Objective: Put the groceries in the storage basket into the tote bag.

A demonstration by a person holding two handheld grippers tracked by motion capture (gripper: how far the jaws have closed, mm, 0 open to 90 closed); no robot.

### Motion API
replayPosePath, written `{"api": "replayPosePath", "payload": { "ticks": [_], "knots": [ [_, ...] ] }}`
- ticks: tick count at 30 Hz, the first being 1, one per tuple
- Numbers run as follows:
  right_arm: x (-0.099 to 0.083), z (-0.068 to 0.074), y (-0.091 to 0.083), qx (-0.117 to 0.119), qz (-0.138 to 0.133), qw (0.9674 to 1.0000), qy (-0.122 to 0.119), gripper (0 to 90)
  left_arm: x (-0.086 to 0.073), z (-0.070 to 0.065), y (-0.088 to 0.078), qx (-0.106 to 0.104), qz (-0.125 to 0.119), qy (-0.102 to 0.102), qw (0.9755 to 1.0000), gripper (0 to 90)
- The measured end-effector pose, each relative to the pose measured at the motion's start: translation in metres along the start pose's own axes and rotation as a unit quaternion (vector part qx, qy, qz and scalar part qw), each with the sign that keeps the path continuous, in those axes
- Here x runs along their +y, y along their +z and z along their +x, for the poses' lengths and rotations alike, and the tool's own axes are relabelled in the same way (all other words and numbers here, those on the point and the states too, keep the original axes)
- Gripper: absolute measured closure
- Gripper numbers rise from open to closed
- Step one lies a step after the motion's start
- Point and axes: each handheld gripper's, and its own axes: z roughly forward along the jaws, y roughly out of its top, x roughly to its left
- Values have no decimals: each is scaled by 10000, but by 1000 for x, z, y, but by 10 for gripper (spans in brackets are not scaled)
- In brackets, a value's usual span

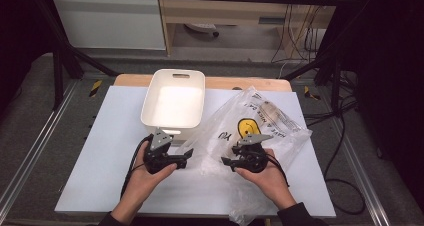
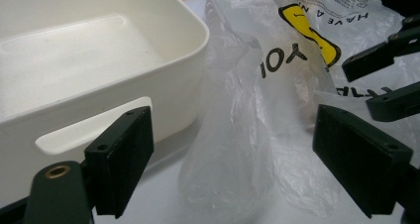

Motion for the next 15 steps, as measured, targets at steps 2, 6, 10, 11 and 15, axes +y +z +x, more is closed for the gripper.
{"api": "replayPosePath", "payload": {
  "ticks": [2, 6, 10, 11, 15],
  "knots": [
    [0, 1, -3, -97, -138, 9998, -59, 304, -1, -1, 3, 14, 2, -3, 10000, 158],
    [0, 4, -8, -212, -364, 9991, -78, 171, -3, -3, 8, 8, 86, 67, 9999, 158],
    [0, 4, -15, -404, -506, 9979, -8, 81, -5, -6, 14, -8, 140, 98, 9999, 158],
    [-1, 4, -17, -458, -542, 9975, 0, 66, -5, -7, 16, -12, 153, 113, 9998, 158],
    [-5, 1, -29, -606, -700, 9957, -8, 51, -7, -8, 22, 26, 218, 168, 9996, 159]
  ]
}}
